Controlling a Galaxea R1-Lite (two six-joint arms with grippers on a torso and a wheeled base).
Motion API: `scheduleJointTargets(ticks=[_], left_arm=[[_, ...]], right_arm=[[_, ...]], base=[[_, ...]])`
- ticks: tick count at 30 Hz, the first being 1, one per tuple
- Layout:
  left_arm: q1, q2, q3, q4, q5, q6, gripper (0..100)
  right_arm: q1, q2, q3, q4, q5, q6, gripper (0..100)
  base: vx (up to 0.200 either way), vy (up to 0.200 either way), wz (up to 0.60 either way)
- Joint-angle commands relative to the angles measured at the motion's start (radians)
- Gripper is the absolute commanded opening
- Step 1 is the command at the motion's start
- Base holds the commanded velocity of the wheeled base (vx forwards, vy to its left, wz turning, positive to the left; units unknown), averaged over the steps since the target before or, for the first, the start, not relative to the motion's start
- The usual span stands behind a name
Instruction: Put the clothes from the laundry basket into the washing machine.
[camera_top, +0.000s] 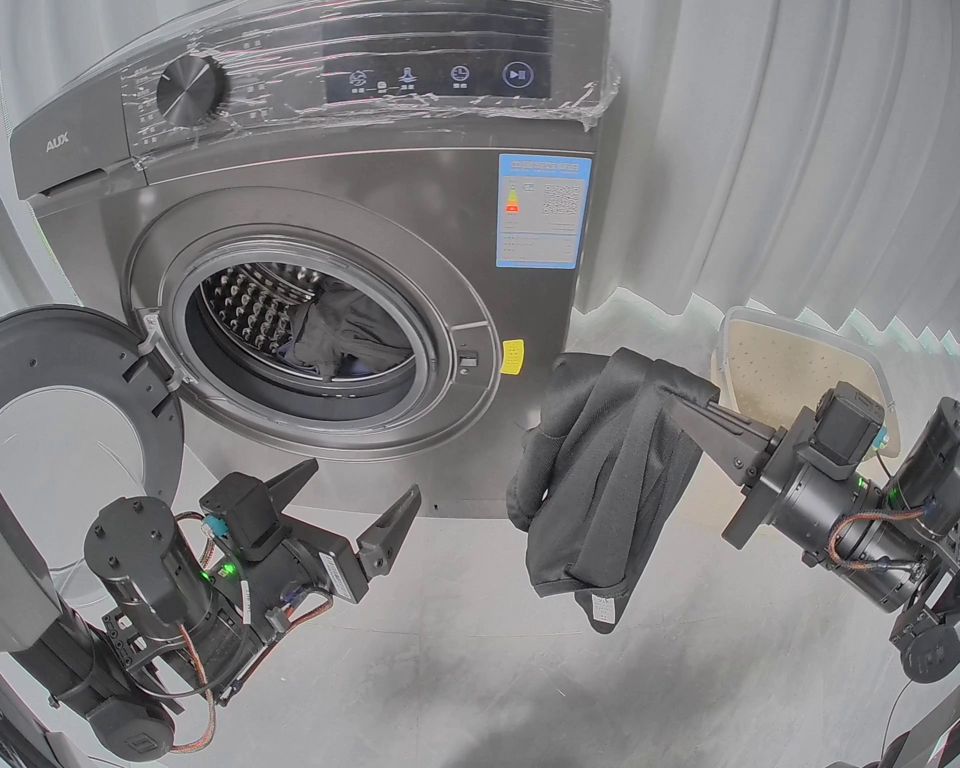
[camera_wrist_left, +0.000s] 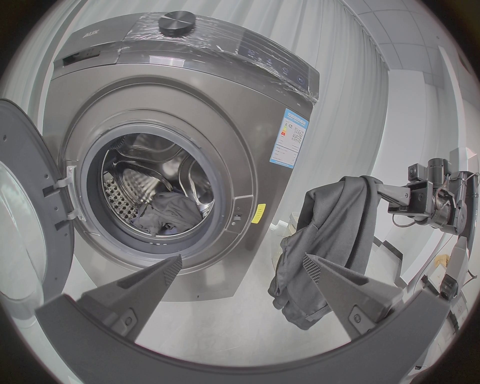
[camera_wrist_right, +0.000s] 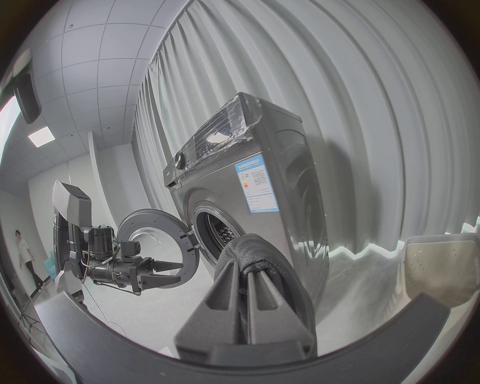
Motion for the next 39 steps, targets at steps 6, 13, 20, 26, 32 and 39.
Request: scheduleJointTargets(ticks=[6, 13, 20, 26, 32, 39], left_arm=[[0.0, 0.003, -0.001, 0.0, 0.0, 0.0, 100], [0.0, 0.003, 0.004, 0.0, 0.0, 0.0, 100], [0.0, 0.003, 0.002, 0.0, 0.0, -0.006, 100], [0.0, 0.003, 0.004, 0.0, 0.0, -0.006, 100], [0.0, 0.003, 0.004, 0.0, 0.0, -0.005, 100], [0.0, 0.003, 0.002, 0.0, 0.0, -0.003, 100]], right_arm=[[-0.001, 0.012, -0.002, -0.002, 0.0, 0.001, 0], [-0.001, 0.018, -0.007, -0.003, 0.0, 0.003, 0], [-0.001, 0.02, -0.007, -0.003, 0.0, 0.003, 0], [-0.001, 0.022, -0.007, -0.003, 0.0, 0.003, 0], [-0.001, 0.028, -0.008, -0.003, 0.0, 0.003, 0], [-0.001, 0.028, -0.008, -0.005, 0.0, 0.003, 0]], base=[[-0.2, 0.0, 0.0], [-0.086, 0.0, 0.0], [0.0, 0.143, 0.0], [0.0, 0.2, 0.0], [0.0, 0.2, 0.0], [0.0, 0.114, 0.0]])
